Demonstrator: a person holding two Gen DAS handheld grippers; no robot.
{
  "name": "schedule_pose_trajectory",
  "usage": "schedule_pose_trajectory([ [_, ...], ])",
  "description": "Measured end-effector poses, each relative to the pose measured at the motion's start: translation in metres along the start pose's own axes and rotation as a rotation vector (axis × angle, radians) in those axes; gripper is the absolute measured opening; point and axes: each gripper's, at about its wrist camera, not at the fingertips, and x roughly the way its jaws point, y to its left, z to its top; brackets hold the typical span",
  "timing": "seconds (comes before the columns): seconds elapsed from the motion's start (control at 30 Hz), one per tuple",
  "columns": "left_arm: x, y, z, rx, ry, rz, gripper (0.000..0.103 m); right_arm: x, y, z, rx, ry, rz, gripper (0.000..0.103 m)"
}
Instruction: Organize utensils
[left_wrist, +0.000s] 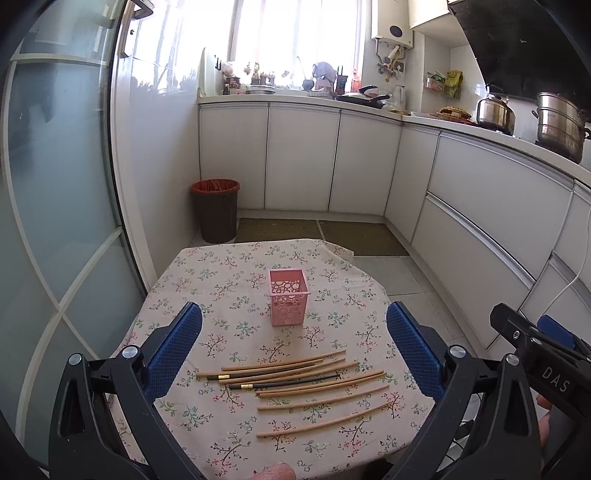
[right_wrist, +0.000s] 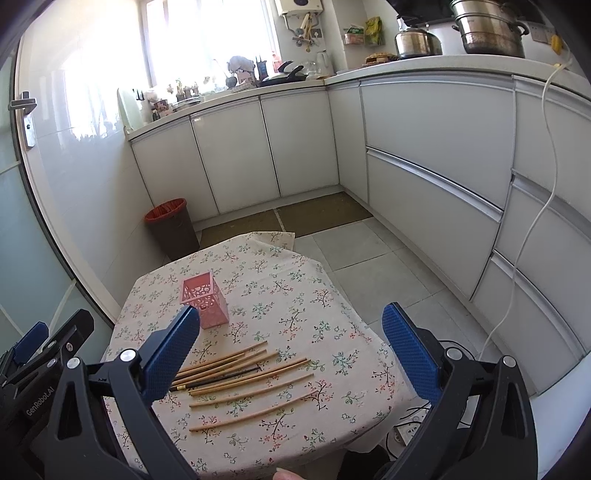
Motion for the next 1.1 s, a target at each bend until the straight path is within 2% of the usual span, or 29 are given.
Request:
schedule_pose_trajectory([
  [1.1, -0.024, -0.008, 0.003, -0.003, -0.051, -0.009, 0.096, -0.021, -0.007, 0.0, 0.005, -0.025, 0.004, 0.096],
])
